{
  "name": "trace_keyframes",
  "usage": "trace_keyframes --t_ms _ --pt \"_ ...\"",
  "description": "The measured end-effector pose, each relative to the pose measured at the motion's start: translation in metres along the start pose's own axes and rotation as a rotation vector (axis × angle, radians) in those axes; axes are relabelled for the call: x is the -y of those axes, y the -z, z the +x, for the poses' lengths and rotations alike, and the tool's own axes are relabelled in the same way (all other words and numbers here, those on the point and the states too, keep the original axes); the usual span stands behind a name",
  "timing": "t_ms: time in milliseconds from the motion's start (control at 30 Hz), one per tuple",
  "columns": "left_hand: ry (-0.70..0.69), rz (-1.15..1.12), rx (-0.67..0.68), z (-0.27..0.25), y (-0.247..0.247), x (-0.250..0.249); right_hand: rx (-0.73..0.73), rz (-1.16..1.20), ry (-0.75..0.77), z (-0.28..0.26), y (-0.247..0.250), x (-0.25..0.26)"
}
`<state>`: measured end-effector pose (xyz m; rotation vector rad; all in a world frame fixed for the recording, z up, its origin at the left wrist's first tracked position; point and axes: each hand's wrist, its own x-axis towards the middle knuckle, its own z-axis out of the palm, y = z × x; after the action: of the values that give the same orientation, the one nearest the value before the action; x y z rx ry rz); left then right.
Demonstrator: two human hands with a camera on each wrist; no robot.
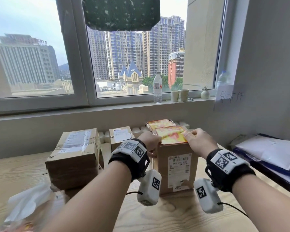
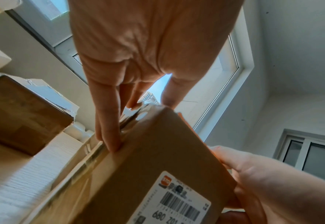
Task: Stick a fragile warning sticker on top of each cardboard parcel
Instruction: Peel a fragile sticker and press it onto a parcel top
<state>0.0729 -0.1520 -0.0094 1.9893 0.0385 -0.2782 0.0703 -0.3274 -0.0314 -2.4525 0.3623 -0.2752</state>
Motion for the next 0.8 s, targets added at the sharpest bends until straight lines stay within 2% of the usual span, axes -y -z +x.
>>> trace_keyframes --t_ms 133,233,367,467,533,633,733,800 --pt "0.038 0.023 -0.058 0.001 0.015 0.005 0.032 0.008 0.038 -0.002 -0.012 0.011" --pt "0.051 0.13 -0.131 0.001 0.029 0.009 0.071 0.027 0.055 -0.003 -0.023 0.024" --pt "0.084 0.144 -0.115 -0.002 0.041 0.014 0.085 0.064 0.072 -0.005 -0.029 0.032" --pt "0.094 0.185 -0.156 0.002 0.047 0.019 0.11 0.179 0.107 -0.005 -0.032 0.032" --pt "0.061 0.27 -0.195 0.008 0.052 0.024 0.144 0.268 0.13 -0.005 -0.036 0.032" --pt "-0.04 0.378 -0.148 0.009 0.056 0.029 0.152 0.271 0.16 -0.007 -0.04 0.035" --pt "-0.155 0.561 -0.117 0.009 0.057 0.028 0.048 0.24 0.177 0.001 -0.036 0.038" --pt "-0.161 0.635 -0.105 0.011 0.06 0.024 -0.017 0.207 0.199 0.009 -0.029 0.042"
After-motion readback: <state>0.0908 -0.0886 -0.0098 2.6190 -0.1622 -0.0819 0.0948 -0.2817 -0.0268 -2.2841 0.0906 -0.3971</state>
